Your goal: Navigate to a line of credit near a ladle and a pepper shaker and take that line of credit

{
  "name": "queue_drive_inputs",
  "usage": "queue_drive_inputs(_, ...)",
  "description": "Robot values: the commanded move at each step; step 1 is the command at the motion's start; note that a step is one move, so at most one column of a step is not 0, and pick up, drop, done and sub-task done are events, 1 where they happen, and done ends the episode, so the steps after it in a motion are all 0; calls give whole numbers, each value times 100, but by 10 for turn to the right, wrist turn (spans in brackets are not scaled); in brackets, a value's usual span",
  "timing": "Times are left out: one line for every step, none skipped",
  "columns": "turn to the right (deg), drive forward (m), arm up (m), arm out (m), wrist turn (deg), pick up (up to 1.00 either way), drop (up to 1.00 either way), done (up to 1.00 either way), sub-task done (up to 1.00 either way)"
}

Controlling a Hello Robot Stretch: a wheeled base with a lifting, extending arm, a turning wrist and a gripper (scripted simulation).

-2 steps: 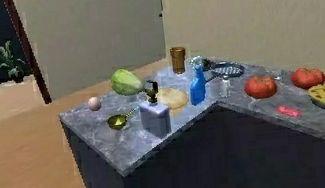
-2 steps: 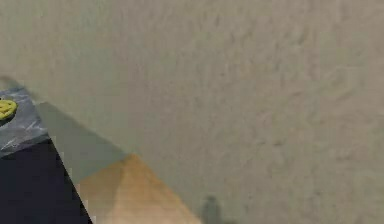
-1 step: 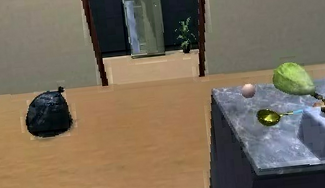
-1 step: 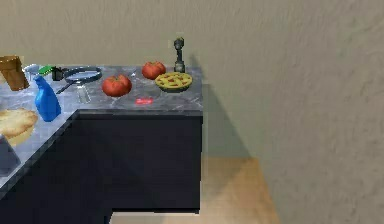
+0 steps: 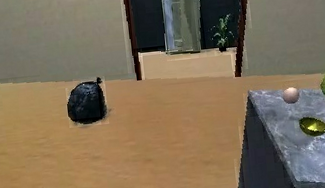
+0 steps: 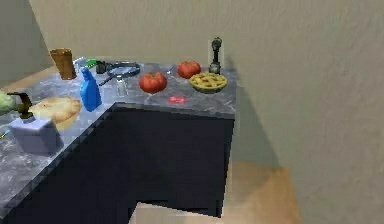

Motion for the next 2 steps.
queue_drive_inputs(450, 0, 0, 0, 0, 0, 0, 0, 0)
queue_drive_inputs(450, 0, 0, 0, 0, 0, 0, 0, 0)
